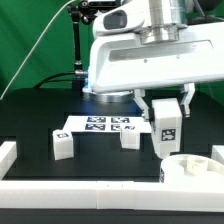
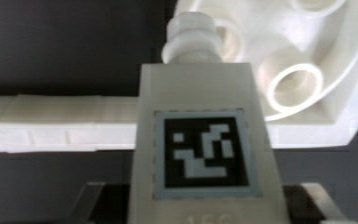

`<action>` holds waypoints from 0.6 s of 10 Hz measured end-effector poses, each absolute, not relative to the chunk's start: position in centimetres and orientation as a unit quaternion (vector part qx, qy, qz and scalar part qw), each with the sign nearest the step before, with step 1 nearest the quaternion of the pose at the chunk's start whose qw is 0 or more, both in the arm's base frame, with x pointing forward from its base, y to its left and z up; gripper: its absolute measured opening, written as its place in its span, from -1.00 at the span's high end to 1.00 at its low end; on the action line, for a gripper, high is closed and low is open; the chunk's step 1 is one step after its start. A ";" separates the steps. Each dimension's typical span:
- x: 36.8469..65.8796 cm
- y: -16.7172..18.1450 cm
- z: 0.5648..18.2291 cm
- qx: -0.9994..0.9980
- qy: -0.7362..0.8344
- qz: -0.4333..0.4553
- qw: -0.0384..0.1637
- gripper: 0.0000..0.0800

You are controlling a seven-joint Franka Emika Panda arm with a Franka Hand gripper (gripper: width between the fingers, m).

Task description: Assemble stool

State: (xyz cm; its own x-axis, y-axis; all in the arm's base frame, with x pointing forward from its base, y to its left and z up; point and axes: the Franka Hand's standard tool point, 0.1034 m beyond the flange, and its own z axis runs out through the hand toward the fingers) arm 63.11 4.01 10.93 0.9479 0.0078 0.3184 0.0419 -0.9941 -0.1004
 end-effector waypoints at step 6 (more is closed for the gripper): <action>63.5 5.9 10.8 -0.984 -0.030 -0.166 0.054 0.16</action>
Offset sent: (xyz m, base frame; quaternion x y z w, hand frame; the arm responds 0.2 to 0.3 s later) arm 0.0000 0.0000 0.0000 0.0000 0.0000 0.0000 1.0000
